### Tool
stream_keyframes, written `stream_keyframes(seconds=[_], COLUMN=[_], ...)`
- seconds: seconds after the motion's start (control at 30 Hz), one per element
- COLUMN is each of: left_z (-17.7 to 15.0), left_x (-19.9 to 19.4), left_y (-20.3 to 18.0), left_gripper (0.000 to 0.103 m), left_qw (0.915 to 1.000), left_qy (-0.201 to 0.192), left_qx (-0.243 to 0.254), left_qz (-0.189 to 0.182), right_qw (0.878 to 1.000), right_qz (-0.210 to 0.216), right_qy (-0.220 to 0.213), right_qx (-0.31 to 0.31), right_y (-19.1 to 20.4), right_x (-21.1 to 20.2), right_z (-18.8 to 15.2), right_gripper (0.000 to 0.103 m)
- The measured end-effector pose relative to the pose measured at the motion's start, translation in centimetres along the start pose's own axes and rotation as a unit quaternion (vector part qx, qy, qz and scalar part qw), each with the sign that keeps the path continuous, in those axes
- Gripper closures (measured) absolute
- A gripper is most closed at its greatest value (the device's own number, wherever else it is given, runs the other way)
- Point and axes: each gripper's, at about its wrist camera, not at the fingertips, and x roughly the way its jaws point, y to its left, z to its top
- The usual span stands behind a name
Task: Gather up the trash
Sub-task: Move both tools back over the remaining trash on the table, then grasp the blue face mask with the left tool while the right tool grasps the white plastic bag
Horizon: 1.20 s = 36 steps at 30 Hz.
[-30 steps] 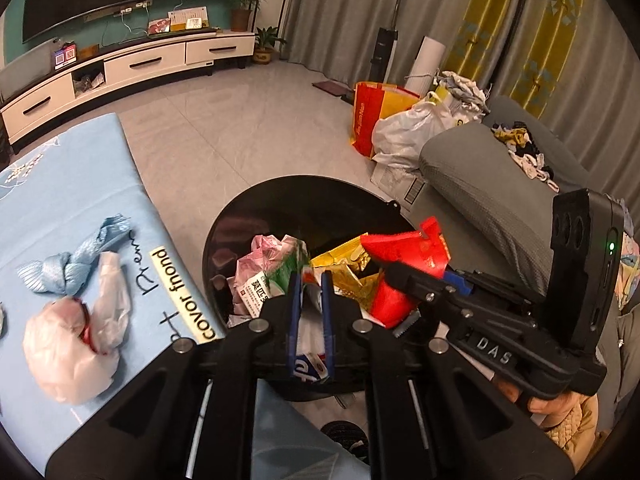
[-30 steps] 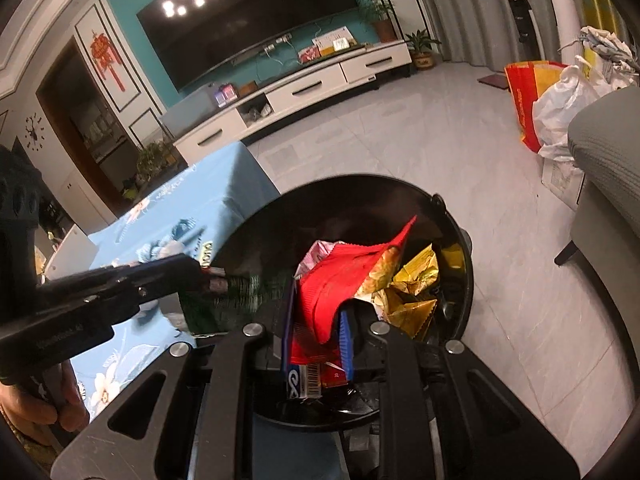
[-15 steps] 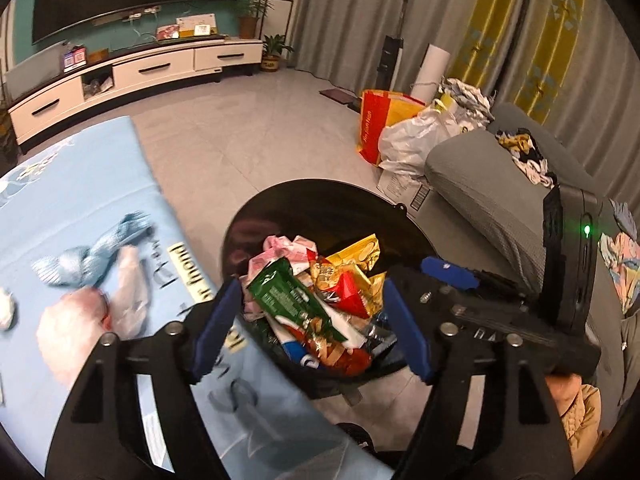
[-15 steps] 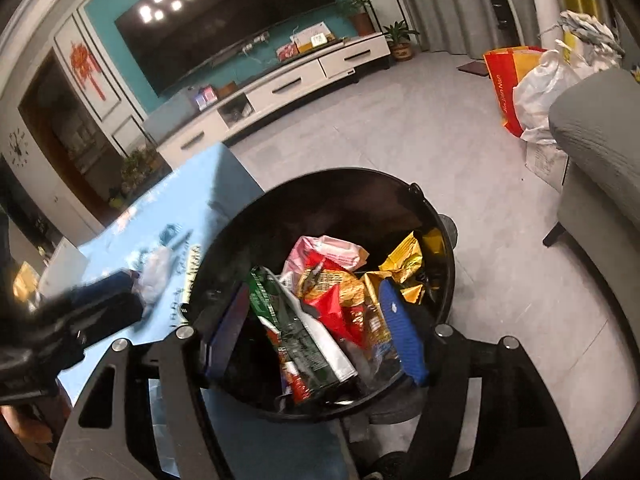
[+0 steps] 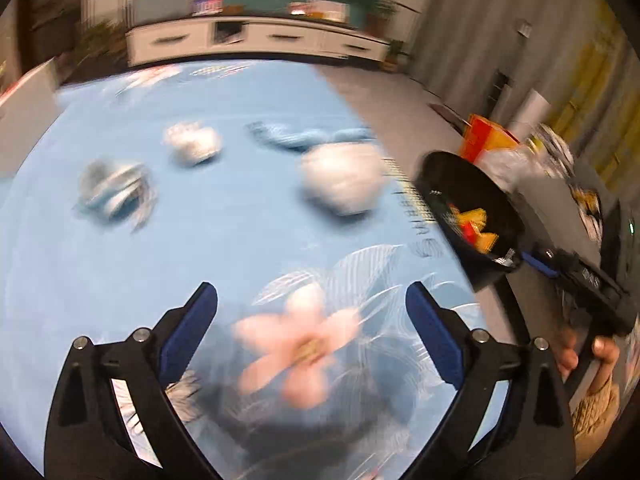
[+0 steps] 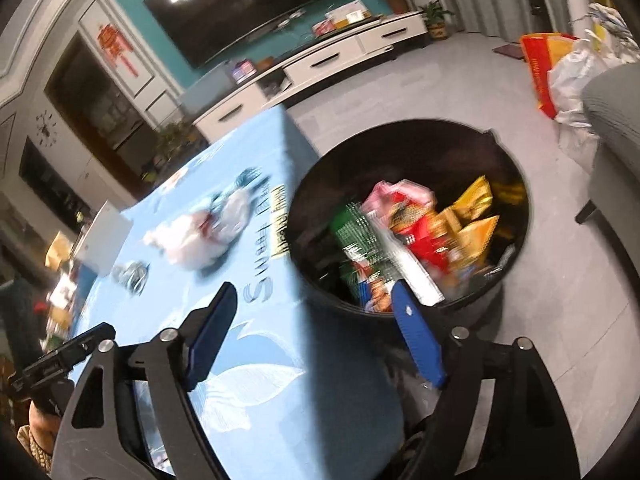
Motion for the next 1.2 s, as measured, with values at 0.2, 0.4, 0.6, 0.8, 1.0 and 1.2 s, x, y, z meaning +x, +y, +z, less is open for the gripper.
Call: stream_keyframes(seconds=[0.2,0.4,0.6,0.8,1.0,1.2], left_z=[-1.8,-3.4,-4.5,-4.2,-2.0,0.6], left_x=[-3.0,-4.4,-4.7,-4.2,-3.0,-0.8], left_y=[5.0,8.6,12.8,15.2,15.6,15.6], left_gripper=[0.003,0.003,0.003,0.003,0.003,0.003], left_qw=[0.9976,0.9944,0.9883,0.9849,0.9864,0.9881], left_qy=[-0.013,-0.021,-0.025,-0.031,-0.039,-0.037], left_qx=[-0.058,-0.094,-0.144,-0.166,-0.157,-0.145], left_qz=[0.036,0.044,0.043,0.037,0.03,0.034], right_qw=[0.998,0.993,0.989,0.988,0.987,0.986], right_qz=[0.009,0.012,0.001,-0.011,-0.02,-0.034], right_qy=[0.04,0.063,0.067,0.056,0.036,0.032], right_qx=[-0.043,-0.101,-0.133,-0.141,-0.155,-0.162], right_y=[4.9,10.0,13.2,14.9,16.0,16.1], right_x=[1.7,3.5,5.5,7.4,9.3,12.4], right_z=[-1.5,-2.3,-1.8,-0.5,1.1,2.8], right_gripper=[0.016,0.014,0.014,0.014,0.014,0.014])
